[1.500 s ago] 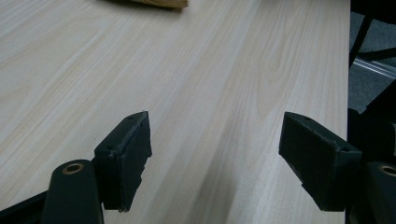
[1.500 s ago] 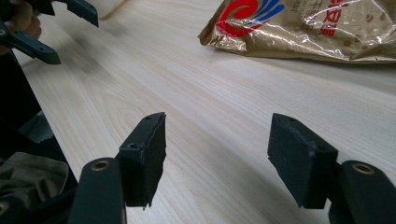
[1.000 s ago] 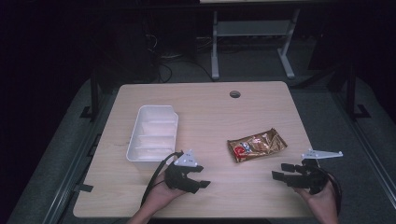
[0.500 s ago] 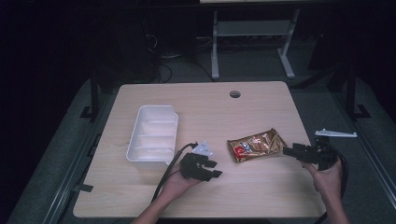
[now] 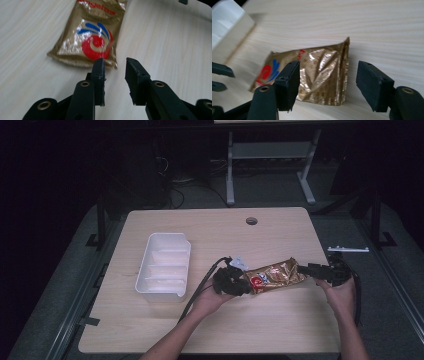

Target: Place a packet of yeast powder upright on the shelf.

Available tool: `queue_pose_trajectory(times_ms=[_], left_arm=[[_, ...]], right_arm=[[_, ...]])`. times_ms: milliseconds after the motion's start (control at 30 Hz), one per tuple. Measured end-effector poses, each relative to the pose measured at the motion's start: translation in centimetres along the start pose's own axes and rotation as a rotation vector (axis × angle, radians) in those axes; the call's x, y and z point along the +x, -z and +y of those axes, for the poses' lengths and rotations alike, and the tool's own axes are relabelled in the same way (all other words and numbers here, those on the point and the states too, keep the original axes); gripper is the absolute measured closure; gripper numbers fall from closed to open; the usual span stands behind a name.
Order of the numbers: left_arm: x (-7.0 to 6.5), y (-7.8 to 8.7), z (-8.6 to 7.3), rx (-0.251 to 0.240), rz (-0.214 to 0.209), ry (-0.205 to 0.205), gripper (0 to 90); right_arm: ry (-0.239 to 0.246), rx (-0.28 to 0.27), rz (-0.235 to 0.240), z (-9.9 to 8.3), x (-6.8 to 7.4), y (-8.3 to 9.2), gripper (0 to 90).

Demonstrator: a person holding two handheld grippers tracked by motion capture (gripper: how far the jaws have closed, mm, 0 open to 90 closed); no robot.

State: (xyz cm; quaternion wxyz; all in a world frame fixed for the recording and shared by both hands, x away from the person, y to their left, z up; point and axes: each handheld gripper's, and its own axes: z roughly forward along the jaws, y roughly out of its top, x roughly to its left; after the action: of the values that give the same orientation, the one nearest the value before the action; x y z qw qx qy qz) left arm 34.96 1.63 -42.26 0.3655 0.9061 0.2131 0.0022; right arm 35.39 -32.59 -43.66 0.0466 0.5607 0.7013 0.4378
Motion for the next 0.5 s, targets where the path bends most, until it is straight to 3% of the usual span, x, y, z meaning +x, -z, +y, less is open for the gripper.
queue_pose_trajectory(times_ms=[67,167,233,367,500], left_arm=[[0.2,-0.8,0.9,0.020,0.006,-0.009,69.5],[0.5,-1.9,1.8,0.032,-0.019,0.019,69.4],[0.4,-3.2,2.4,0.070,-0.007,0.014,70.1],[0.6,-4.2,2.5,0.117,0.004,0.019,70.4],[1.0,-4.5,2.4,0.121,-0.012,0.044,71.8]], right_arm=[[-0.002,0.014,-0.006,0.0,-0.2,-0.5,35.0],[-0.002,0.039,-0.017,-0.1,-0.4,-1.0,36.4],[-0.007,0.057,-0.020,-0.4,-0.7,-1.3,37.3],[-0.027,0.053,-0.001,-0.5,-1.0,-1.5,37.8],[-0.046,0.047,0.010,-1.0,-1.5,-1.5,40.6]])
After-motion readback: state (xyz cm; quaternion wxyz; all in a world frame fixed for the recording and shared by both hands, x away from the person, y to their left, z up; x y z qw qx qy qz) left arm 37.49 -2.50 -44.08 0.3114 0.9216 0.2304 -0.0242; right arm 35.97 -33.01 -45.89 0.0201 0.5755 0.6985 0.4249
